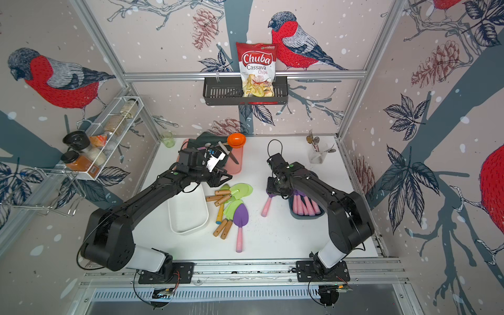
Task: Sort the small shovels by color and place them into the storage box
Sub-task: Pick up the shovel from the center of the board.
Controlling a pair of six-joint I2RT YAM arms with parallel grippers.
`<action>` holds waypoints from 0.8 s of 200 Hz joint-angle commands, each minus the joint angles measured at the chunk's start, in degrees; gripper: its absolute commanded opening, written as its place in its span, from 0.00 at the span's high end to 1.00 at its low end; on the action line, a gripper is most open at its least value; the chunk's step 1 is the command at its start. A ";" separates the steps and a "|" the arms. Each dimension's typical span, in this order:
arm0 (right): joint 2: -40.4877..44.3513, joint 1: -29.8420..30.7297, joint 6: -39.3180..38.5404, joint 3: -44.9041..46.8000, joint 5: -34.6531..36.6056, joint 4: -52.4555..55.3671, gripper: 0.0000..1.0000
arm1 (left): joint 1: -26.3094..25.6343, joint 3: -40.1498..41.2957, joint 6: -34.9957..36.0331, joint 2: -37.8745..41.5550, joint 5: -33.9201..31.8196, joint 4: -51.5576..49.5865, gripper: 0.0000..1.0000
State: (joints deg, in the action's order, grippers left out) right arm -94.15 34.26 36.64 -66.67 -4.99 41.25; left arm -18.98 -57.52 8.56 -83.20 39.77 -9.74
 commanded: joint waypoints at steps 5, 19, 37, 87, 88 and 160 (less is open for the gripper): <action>-3.13 0.98 7.80 1.02 -0.67 -4.76 0.57 | 0.04 1.53 1.70 1.01 -0.22 0.20 0.45; -4.39 0.90 8.27 1.02 -1.07 -6.23 0.56 | 0.09 1.48 1.34 1.02 0.11 0.55 0.45; -5.70 0.34 7.81 1.02 -1.72 -7.55 0.56 | 0.09 1.10 1.13 0.94 0.19 0.68 0.45; -9.54 -0.60 5.70 0.87 -2.57 -7.21 0.59 | 0.08 0.68 1.03 1.11 0.24 0.36 0.44; -9.64 -0.55 5.67 0.86 -2.57 -7.14 0.59 | 0.08 0.71 1.03 1.11 0.19 0.39 0.44; -12.45 -0.86 2.19 3.89 -0.60 -4.85 1.00 | 0.13 0.66 0.51 0.94 0.49 0.55 0.44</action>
State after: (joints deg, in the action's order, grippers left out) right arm -105.12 33.23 41.34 -63.79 -7.99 33.08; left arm -18.94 -56.40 9.19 -82.43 39.42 -9.65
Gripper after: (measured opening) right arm 0.102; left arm 0.559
